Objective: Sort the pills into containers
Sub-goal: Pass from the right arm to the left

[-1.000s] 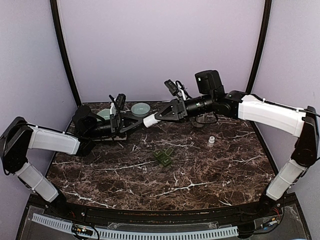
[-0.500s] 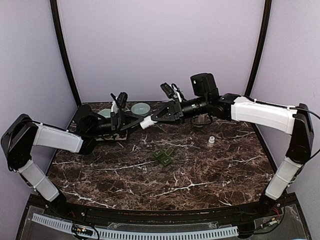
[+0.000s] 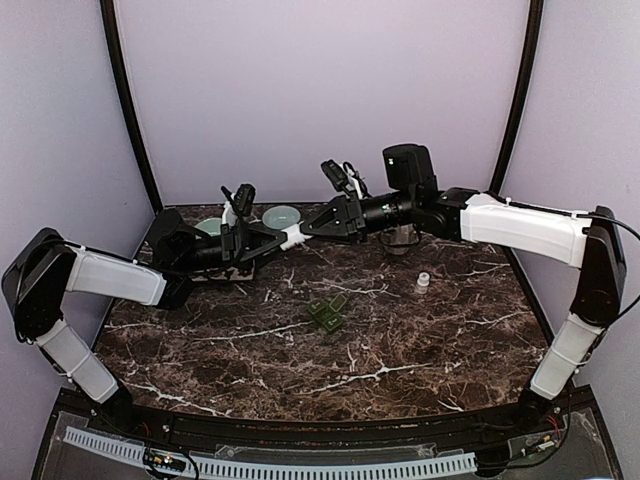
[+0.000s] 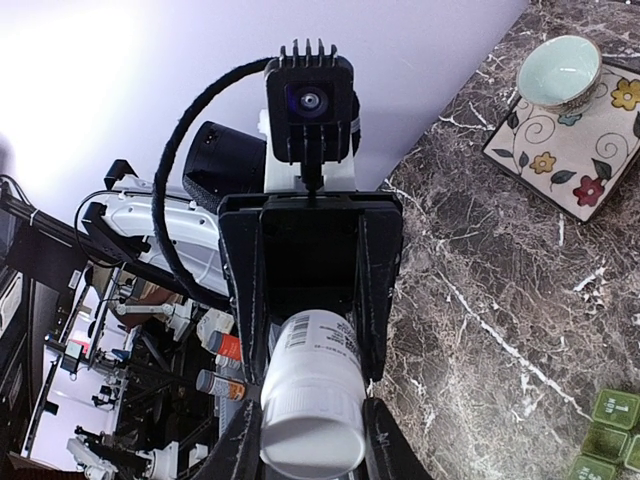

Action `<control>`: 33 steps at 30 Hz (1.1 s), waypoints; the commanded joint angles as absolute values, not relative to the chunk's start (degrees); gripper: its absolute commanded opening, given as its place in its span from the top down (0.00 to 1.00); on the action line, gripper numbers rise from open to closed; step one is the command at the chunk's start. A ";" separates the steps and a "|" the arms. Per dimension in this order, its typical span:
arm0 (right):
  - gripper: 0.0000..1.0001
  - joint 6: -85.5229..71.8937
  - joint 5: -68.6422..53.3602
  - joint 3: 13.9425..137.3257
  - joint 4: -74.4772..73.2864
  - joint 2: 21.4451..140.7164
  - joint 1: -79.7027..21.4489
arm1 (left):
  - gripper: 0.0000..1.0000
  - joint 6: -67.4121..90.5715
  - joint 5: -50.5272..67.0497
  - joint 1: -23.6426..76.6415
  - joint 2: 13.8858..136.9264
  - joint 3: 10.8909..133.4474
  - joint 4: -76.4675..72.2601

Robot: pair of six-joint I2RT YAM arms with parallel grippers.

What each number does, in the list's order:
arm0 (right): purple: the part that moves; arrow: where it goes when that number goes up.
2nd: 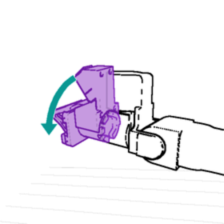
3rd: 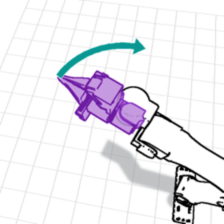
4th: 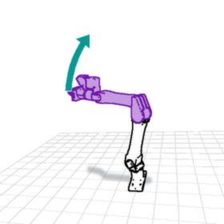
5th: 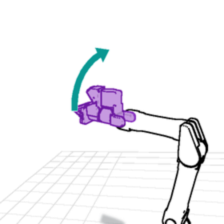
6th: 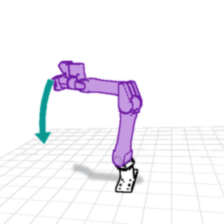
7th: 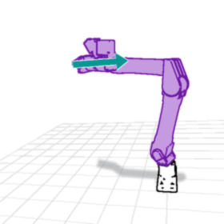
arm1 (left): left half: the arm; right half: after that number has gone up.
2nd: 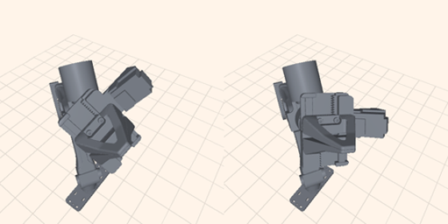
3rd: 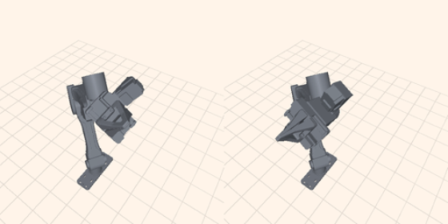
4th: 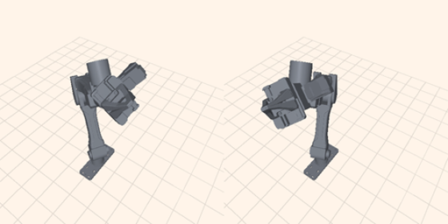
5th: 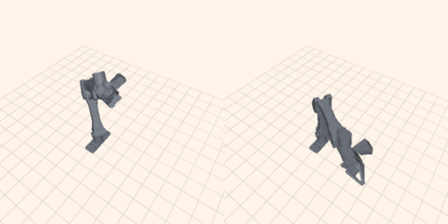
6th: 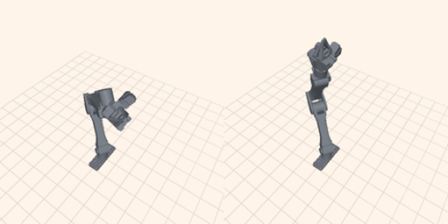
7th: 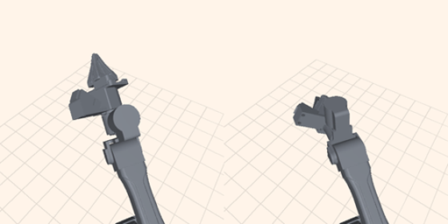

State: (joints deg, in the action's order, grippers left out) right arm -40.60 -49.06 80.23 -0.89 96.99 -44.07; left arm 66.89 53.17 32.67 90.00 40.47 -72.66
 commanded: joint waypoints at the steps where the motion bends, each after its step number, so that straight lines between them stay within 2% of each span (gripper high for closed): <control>1: 1.00 -40.92 -49.48 81.22 3.05 98.06 -43.50 | 0.52 67.24 54.17 32.61 89.09 41.57 -75.32; 5: 1.00 -40.92 -49.48 81.30 2.28 98.09 -43.56 | 0.53 66.98 53.97 32.65 88.82 41.87 -74.77; 9: 1.00 -40.92 -49.48 81.29 1.85 98.10 -43.68 | 0.59 66.74 53.97 32.87 88.89 42.45 -74.22; 14: 1.00 -40.92 -49.48 81.87 -0.05 98.09 -43.89 | 0.82 66.22 54.49 33.39 89.41 44.05 -73.13; 18: 1.00 -36.84 -48.01 83.14 -3.45 98.04 -43.99 | 0.93 67.15 54.86 33.40 89.35 44.81 -73.27; 22: 1.00 -27.65 -47.61 83.82 -8.12 97.42 -44.03 | 0.97 68.82 55.90 33.40 89.42 46.54 -73.24; 33: 1.00 -3.86 -42.67 81.79 -15.70 92.61 -44.30 | 1.00 84.84 58.54 34.24 93.20 52.02 -84.34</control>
State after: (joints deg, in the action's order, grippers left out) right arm -14.90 -47.68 83.46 -10.59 94.37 -43.77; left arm 76.38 58.37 33.28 93.62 47.31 -74.26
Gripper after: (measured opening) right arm 0.253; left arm 0.301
